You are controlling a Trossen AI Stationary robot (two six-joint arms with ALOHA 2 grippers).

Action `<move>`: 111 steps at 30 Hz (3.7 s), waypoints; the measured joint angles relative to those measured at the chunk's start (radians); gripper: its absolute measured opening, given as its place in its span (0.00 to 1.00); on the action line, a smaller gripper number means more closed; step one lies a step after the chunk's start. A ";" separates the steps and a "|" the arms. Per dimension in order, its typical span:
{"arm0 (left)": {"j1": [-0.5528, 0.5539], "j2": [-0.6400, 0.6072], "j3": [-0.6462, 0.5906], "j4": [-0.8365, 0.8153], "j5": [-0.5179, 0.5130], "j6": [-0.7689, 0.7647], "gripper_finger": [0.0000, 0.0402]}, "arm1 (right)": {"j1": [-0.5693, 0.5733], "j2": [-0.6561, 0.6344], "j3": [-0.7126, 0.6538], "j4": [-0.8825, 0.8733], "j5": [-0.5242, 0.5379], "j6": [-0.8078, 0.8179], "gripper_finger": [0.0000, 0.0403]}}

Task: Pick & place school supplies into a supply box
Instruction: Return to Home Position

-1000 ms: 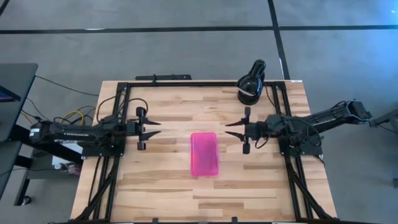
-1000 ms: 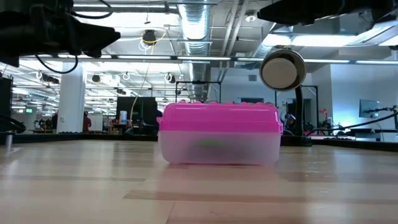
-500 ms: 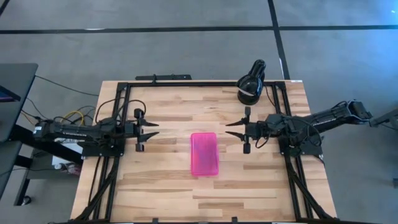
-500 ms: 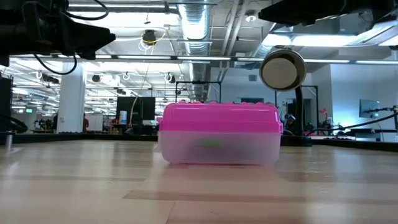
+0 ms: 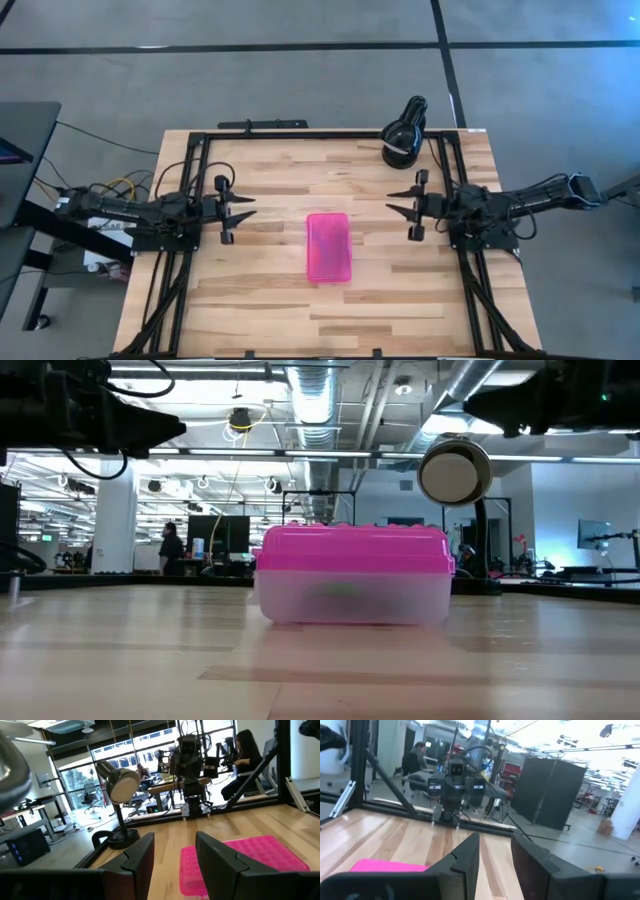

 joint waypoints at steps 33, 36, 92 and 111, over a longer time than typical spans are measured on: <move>0.132 -0.049 -0.002 -0.047 0.244 0.029 0.35 | -0.109 -0.473 -0.171 -0.299 -0.164 0.039 0.27; 0.077 -0.105 -0.002 -0.079 0.180 0.057 0.35 | -0.109 -0.517 -0.172 -0.366 -0.157 0.043 0.27; -0.033 -0.346 0.003 -0.423 0.054 0.074 0.35 | -0.100 -0.596 -0.174 -0.495 -0.181 0.123 0.27; 0.016 -0.333 0.005 -0.433 0.078 0.078 0.35 | -0.100 -0.596 -0.174 -0.495 -0.181 0.122 0.27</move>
